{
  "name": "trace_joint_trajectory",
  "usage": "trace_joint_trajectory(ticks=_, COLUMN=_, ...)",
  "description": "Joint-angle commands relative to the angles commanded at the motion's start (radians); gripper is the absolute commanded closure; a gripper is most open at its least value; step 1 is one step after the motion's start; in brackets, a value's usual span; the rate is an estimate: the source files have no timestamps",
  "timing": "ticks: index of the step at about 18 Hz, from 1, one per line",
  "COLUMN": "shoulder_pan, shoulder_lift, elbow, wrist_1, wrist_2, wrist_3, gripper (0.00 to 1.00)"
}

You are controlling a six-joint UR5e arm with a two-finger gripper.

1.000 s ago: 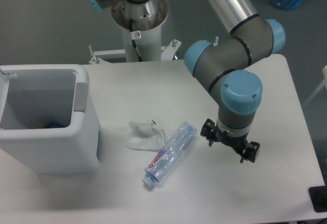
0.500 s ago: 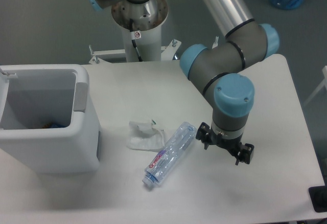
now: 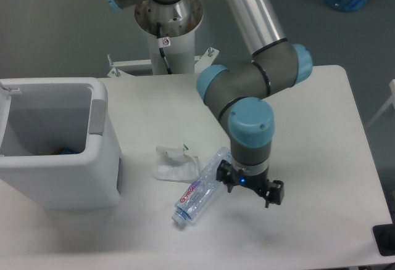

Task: Place the trash in the trash can
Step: 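Move the gripper over the clear plastic water bottle and lower it, then close the gripper on the bottle's labeled end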

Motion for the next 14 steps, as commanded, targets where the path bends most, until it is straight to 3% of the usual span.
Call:
trace_joint_trajectory(ticks=6, shoulder_pan=-0.071, shoulder_lift=-0.002, elbow=-0.084, wrist_1=0.005, wrist_2=0.000, wrist_3=-0.005, gripper=0.00)
trace_joint_trajectory(ticks=14, shoulder_pan=-0.091, shoulder_lift=-0.041, elbow=-0.074, wrist_1=0.014, wrist_2=0.007, wrist_3=-0.049, gripper=0.00)
